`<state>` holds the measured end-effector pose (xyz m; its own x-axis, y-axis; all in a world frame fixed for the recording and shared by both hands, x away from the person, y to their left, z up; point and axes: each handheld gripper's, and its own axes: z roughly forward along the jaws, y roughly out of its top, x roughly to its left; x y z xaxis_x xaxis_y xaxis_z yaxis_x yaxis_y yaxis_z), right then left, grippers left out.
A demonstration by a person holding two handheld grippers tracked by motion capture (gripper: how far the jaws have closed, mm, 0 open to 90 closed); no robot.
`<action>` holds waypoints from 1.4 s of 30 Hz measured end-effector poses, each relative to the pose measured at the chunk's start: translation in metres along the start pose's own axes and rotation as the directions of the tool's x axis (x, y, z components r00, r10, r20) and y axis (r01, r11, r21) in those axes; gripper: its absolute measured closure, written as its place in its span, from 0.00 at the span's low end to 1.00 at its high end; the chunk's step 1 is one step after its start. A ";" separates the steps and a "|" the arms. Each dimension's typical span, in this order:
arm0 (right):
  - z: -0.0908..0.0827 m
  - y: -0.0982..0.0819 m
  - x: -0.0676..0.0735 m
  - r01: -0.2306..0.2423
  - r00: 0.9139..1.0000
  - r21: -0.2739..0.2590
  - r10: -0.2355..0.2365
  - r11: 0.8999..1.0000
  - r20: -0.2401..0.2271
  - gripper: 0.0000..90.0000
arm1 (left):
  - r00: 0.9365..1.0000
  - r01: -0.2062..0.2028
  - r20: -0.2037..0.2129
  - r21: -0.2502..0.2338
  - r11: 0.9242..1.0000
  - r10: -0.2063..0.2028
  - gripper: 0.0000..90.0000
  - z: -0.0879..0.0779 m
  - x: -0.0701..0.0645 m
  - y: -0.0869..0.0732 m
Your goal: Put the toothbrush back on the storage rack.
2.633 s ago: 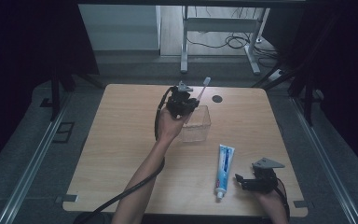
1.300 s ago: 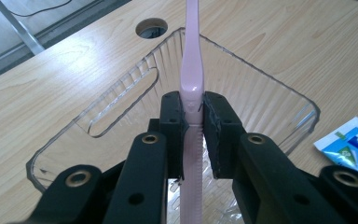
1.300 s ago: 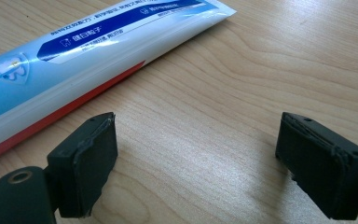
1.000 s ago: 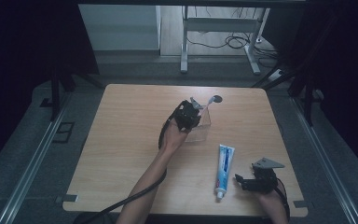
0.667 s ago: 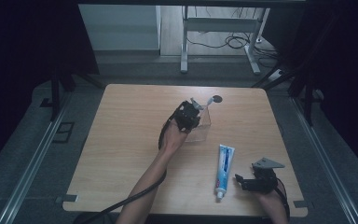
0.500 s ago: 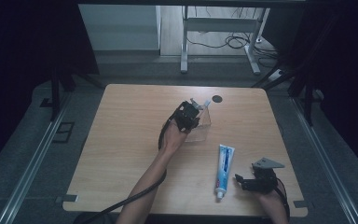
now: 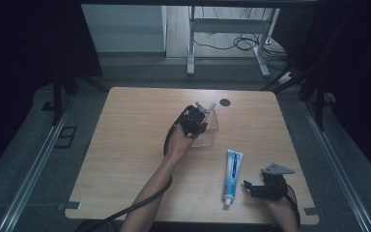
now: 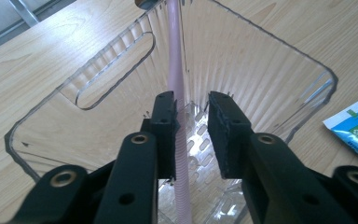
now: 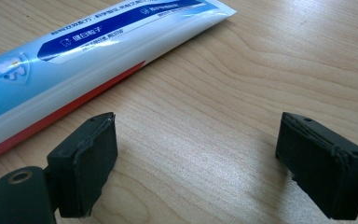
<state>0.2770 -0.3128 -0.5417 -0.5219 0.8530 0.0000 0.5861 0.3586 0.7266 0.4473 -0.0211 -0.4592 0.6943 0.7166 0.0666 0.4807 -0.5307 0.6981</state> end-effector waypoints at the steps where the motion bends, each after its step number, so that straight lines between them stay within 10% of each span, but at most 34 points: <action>1: 0.000 0.000 0.000 0.000 1.000 0.000 0.000 1.000 0.000 0.14 | 1.000 0.001 0.003 0.000 1.000 -0.001 0.77 -0.001 0.000 0.000; 42: 0.000 0.000 0.000 -0.001 1.000 0.001 0.001 1.000 0.001 0.14 | 0.986 0.072 0.159 -0.097 0.993 -0.056 0.19 -0.043 0.003 0.003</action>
<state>0.2770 -0.3126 -0.5417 -0.5207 0.8538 -0.0003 0.5868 0.3581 0.7262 0.4278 -0.0006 -0.4265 0.7428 0.6639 -0.0868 0.4754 -0.4317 0.7666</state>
